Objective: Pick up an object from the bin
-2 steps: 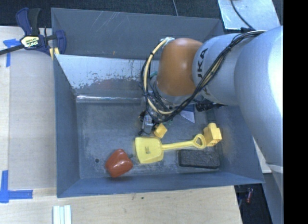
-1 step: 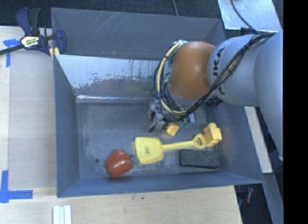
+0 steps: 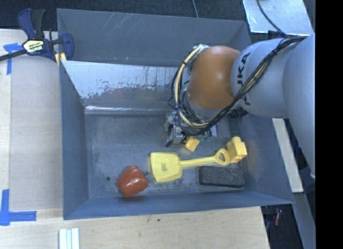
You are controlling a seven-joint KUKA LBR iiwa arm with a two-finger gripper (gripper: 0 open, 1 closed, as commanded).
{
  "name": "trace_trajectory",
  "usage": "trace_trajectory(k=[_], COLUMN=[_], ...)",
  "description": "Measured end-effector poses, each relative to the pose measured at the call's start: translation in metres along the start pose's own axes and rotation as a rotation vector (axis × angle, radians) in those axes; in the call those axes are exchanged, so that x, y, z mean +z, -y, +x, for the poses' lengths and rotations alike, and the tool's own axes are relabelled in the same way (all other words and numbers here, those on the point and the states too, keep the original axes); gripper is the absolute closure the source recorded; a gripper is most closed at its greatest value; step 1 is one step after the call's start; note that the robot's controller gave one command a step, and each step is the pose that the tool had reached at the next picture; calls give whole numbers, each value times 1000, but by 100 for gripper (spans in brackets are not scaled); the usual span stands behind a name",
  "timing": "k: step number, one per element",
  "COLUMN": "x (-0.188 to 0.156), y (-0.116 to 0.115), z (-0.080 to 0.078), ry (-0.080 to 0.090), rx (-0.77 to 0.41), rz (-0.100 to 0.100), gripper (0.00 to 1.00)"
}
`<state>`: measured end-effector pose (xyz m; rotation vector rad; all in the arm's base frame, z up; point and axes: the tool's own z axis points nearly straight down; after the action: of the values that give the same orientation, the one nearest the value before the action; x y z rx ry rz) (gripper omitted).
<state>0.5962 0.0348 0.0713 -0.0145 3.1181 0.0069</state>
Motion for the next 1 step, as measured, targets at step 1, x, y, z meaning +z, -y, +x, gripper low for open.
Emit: trace_trajectory(k=[1], x=[-12], y=[0], z=[2], ry=[-5], rx=[1], rz=[0], gripper=[100])
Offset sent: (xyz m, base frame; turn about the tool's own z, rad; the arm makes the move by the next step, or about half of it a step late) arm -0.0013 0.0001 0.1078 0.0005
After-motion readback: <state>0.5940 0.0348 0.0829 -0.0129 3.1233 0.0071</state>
